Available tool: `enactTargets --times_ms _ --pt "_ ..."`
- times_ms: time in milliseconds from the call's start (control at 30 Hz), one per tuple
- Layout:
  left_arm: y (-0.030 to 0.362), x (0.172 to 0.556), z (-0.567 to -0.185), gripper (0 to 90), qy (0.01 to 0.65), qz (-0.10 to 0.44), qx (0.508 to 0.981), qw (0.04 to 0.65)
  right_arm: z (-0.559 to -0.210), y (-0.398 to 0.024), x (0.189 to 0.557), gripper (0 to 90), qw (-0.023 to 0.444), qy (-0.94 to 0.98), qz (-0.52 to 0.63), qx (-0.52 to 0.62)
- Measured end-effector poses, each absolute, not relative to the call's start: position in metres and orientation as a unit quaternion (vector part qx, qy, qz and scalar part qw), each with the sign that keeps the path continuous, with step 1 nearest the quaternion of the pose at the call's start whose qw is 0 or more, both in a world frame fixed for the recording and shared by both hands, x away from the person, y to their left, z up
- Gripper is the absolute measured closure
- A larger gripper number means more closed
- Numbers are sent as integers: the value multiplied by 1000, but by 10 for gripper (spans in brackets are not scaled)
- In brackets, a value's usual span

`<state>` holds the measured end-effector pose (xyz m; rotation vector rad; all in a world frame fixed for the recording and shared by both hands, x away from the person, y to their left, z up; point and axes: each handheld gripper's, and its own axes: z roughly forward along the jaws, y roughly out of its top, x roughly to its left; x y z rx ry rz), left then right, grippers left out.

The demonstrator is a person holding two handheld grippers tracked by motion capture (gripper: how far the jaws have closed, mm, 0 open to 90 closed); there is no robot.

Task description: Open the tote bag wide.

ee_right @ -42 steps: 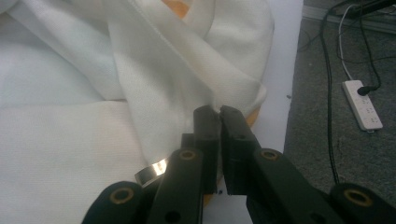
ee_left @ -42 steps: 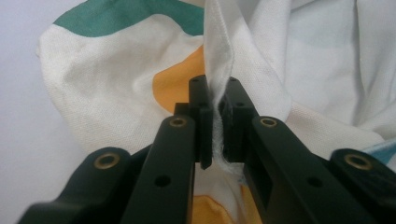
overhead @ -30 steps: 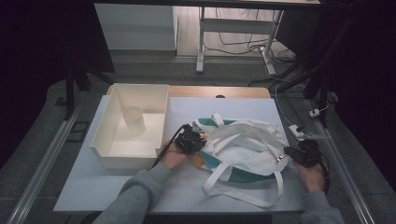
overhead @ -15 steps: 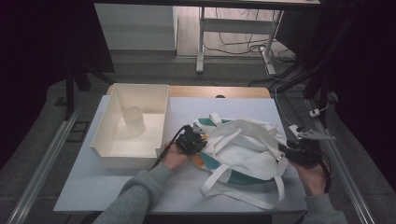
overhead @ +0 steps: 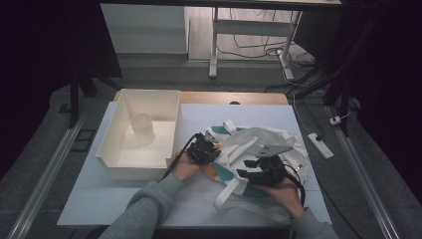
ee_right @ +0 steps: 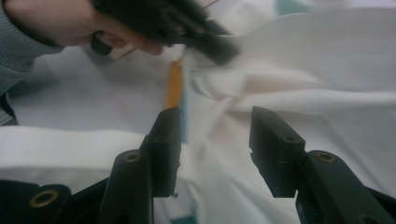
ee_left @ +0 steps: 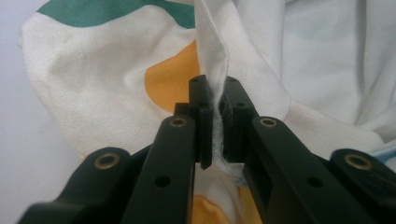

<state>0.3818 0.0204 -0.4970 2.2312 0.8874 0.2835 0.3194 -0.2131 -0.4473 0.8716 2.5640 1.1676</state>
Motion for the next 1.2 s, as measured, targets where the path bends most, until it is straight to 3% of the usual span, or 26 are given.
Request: enactTargets --times_ms 133,300,433,700,867,967,1100,1200 --pt "21 382 -497 840 341 108 864 354 -461 -192 316 603 81 884 360 286" --pt "19 380 -496 838 337 105 865 357 -472 -177 301 855 97 903 331 257" --pt "19 379 -495 823 334 102 865 360 -474 -170 291 874 108 907 332 238" --pt "15 384 -488 648 330 95 855 387 -486 -174 289 875 74 904 350 236" --pt "6 392 -480 623 325 98 851 400 -486 -173 283 875 88 905 355 217" --pt "1 398 -474 664 330 107 846 405 -486 -174 283 876 87 904 358 215" --pt "-3 407 -467 863 345 122 845 391 -483 -172 277 878 95 901 371 202" --pt "-2 408 -467 879 342 118 848 388 -479 -168 268 880 114 899 378 187"
